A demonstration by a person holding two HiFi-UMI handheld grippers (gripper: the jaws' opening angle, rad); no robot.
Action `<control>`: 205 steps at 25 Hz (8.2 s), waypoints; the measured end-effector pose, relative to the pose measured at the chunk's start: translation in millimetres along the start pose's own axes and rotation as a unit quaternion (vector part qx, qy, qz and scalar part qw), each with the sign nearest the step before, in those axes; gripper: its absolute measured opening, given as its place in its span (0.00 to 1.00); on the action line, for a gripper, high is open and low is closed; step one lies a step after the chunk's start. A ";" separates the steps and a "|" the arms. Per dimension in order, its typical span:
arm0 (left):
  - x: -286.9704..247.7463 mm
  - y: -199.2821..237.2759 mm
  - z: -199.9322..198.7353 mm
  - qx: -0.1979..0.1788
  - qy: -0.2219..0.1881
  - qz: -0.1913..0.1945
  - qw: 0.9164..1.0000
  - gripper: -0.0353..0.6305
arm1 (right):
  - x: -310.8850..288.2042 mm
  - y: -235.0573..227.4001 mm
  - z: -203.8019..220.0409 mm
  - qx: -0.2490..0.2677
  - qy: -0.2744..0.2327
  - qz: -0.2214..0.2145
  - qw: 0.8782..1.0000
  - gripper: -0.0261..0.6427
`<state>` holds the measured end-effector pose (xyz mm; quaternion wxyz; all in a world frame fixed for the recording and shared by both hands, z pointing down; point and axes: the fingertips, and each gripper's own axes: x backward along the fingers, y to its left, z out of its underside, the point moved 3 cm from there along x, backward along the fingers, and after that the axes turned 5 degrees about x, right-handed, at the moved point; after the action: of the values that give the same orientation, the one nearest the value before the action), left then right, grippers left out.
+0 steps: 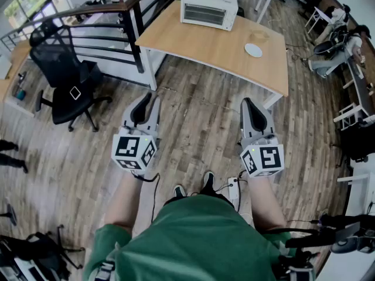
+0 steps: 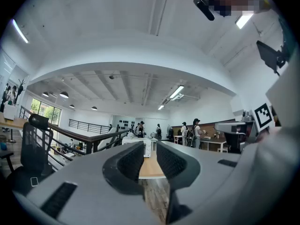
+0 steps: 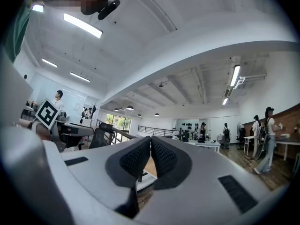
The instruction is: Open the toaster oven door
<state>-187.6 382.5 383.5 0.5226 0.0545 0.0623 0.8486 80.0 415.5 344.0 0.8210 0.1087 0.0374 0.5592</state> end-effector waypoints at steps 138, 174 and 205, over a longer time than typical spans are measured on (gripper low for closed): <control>-905.1 344.9 162.3 0.252 0.225 -0.094 0.936 0.36 | -800.1 -437.4 371.5 -0.359 0.218 0.059 0.906 0.28; -683.2 367.3 140.9 0.282 0.175 -0.105 0.938 0.36 | -653.3 -333.6 447.8 -0.393 0.221 0.085 0.888 0.21; -671.7 364.4 153.6 0.310 0.172 -0.100 0.930 0.36 | -580.1 -305.0 512.5 -0.429 0.321 0.163 0.828 0.18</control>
<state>-183.3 -372.8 576.0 0.5429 0.0610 0.4162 0.7269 235.6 -299.0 740.8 0.6232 -0.4361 0.0371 0.6481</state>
